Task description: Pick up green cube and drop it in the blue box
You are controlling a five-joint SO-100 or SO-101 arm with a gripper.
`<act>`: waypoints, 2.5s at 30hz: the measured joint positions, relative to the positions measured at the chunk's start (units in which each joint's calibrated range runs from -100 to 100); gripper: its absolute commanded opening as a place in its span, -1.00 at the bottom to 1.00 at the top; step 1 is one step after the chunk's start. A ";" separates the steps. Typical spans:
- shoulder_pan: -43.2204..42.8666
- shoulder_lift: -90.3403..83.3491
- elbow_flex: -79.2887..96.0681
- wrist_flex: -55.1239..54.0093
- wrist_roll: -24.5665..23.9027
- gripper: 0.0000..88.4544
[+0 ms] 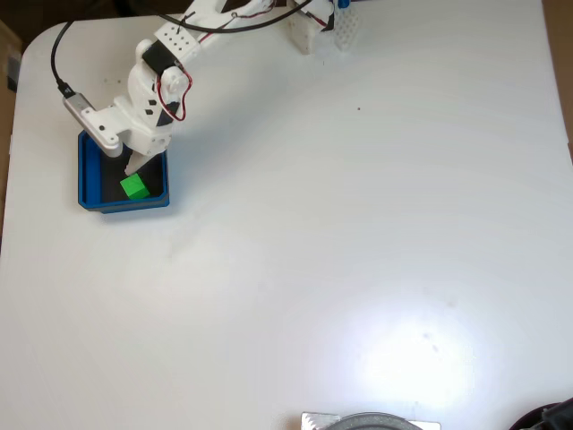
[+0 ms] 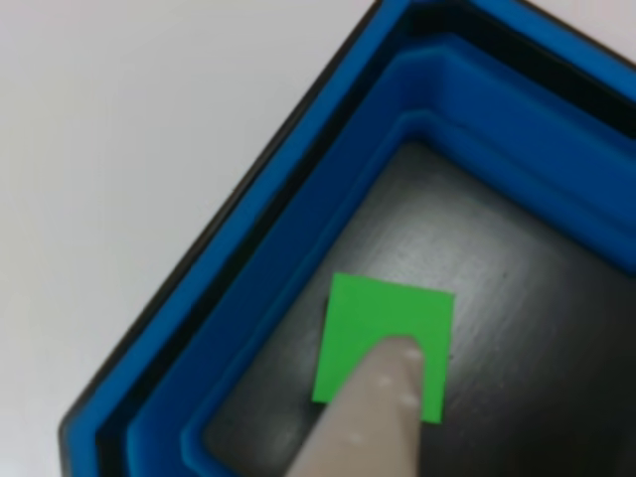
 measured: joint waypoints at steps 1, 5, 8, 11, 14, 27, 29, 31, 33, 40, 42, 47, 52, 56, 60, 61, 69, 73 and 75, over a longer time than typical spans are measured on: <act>0.00 -0.84 0.09 0.00 0.00 -0.39; 0.00 -7.10 1.88 0.00 0.00 -0.40; 0.00 -12.78 5.73 0.00 0.00 -0.40; 0.00 -19.30 11.63 0.00 0.00 -0.40; 0.00 -26.65 18.79 0.00 0.00 -0.40; 0.00 -62.32 50.38 0.00 0.00 -0.49; 0.00 -67.50 54.23 0.00 0.00 -0.52; 0.00 -72.01 57.72 0.00 0.00 -0.54; 0.00 -75.94 61.21 0.00 -0.05 -0.54; 0.00 -87.13 70.69 0.00 -0.05 -0.54; 0.00 -89.81 73.47 0.00 0.00 -0.55; 0.00 -95.99 79.55 0.00 0.10 -0.60; 0.00 -100.42 84.38 0.00 0.10 -0.75; 0.00 -103.59 87.87 0.00 0.10 -0.81; 0.00 -107.44 91.10 0.00 0.10 -0.82; 0.00 -108.60 92.08 0.00 0.10 -0.82; 0.00 -116.79 100.67 0.00 0.10 -0.88; 0.00 -119.72 104.61 0.00 0.10 -0.98; 0.00 -120.97 106.49 0.00 0.10 -0.98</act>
